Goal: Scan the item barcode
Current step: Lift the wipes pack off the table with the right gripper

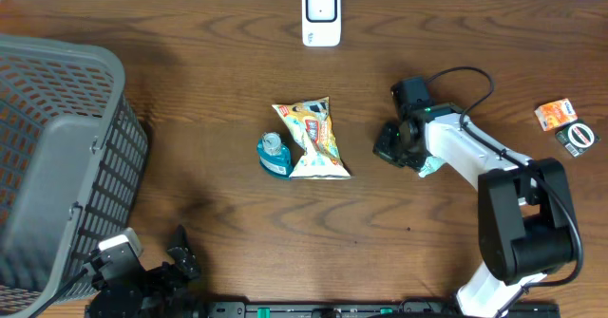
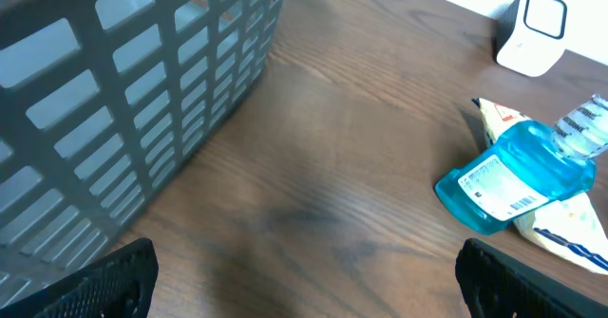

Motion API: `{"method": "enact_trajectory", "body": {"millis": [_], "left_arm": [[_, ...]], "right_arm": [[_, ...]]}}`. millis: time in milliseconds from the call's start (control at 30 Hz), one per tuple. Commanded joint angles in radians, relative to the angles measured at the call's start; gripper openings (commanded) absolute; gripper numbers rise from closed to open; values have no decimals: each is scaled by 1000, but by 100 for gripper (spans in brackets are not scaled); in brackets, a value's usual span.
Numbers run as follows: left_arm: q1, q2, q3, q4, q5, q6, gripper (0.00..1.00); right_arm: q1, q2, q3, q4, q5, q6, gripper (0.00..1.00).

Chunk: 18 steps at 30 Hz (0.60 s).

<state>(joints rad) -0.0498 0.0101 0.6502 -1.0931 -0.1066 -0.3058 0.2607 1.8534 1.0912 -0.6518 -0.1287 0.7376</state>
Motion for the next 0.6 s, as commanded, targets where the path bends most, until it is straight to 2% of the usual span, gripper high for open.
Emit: {"method": "enact_trajectory", "body": {"millis": [0,133,200,267,333,567], "left_arm": [[-4,-6,6,2,2,16,99],[-4,-6,6,2,2,16,99],[-4,-6,6,2,2,16,99],[-4,-6,6,2,2,16,99],[-4,-6,6,2,2,16,99],[-4,-6,6,2,2,16,99]], "right_arm": [[-23,-132,-5,-101,83,-117,7],[-58,-334,-4,-125,87,-38,21],[-66,-437,-5,-123,208,82,30],[-61,-472,-5,-123,365,158,33],[-48,-456,-8,-114,452,193,36],[-34,-253,-8,3,393,189,38]]}}
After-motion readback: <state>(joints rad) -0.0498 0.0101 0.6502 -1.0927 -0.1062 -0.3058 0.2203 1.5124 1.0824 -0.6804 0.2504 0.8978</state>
